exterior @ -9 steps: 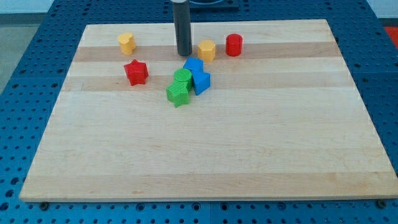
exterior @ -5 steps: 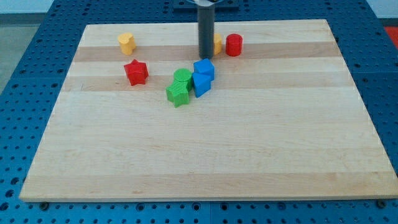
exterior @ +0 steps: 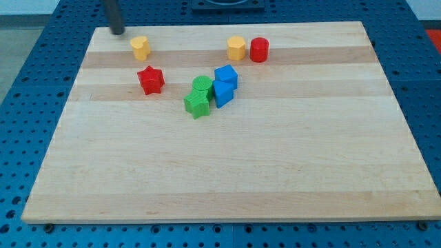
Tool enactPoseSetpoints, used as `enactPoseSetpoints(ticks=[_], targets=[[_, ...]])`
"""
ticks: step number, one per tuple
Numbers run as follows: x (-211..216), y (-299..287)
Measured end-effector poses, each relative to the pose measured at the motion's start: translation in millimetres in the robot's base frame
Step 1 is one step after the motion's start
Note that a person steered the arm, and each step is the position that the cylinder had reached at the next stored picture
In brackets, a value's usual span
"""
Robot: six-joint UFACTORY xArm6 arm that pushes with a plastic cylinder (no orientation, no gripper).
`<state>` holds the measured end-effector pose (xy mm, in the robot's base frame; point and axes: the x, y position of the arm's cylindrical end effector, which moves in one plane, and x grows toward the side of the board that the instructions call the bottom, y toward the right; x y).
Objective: Move the yellow heart parallel to the left of the yellow hexagon
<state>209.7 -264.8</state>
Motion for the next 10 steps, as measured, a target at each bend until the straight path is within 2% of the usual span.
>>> enactPoseSetpoints(ticks=[1, 2, 3, 5, 7, 9, 10], targets=[[43, -6], [67, 3], [67, 52], [51, 108], [17, 115], [55, 165], [59, 191]])
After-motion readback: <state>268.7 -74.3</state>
